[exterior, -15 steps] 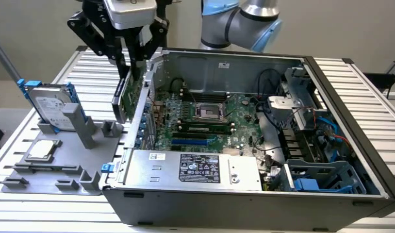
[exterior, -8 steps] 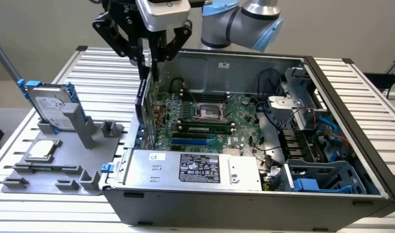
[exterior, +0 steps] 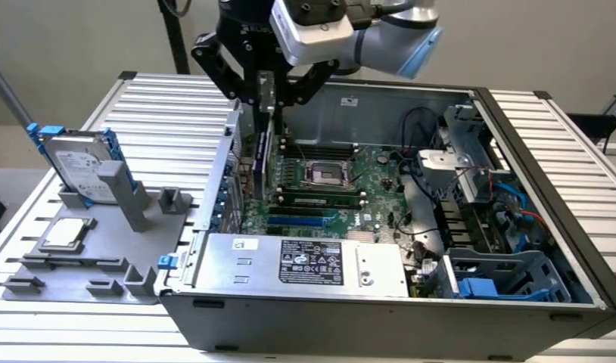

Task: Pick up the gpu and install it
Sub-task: 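Pick up the gpu and move the gpu toward the slot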

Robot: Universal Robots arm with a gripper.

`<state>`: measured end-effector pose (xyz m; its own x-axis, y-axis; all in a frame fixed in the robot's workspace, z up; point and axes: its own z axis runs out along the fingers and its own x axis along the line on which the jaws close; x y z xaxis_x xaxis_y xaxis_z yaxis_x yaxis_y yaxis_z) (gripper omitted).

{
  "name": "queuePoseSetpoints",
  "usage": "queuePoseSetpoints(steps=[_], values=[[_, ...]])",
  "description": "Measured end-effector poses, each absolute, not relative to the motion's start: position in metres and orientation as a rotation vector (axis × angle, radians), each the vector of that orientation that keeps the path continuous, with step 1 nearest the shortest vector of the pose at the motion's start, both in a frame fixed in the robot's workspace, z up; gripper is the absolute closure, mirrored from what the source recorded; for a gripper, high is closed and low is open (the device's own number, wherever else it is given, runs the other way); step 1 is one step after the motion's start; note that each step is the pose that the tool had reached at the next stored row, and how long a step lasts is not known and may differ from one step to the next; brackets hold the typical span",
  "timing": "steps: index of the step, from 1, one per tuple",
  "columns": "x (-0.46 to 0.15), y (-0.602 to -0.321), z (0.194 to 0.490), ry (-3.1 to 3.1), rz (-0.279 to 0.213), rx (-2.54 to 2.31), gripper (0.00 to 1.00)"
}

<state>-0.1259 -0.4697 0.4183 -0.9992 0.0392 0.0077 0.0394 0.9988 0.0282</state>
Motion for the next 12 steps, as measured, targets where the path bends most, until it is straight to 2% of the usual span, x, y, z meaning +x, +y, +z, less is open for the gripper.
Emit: queuePoseSetpoints(steps=[12], values=[[-0.079,-0.459,0.397,-3.134,-0.036,-0.058,0.73]])
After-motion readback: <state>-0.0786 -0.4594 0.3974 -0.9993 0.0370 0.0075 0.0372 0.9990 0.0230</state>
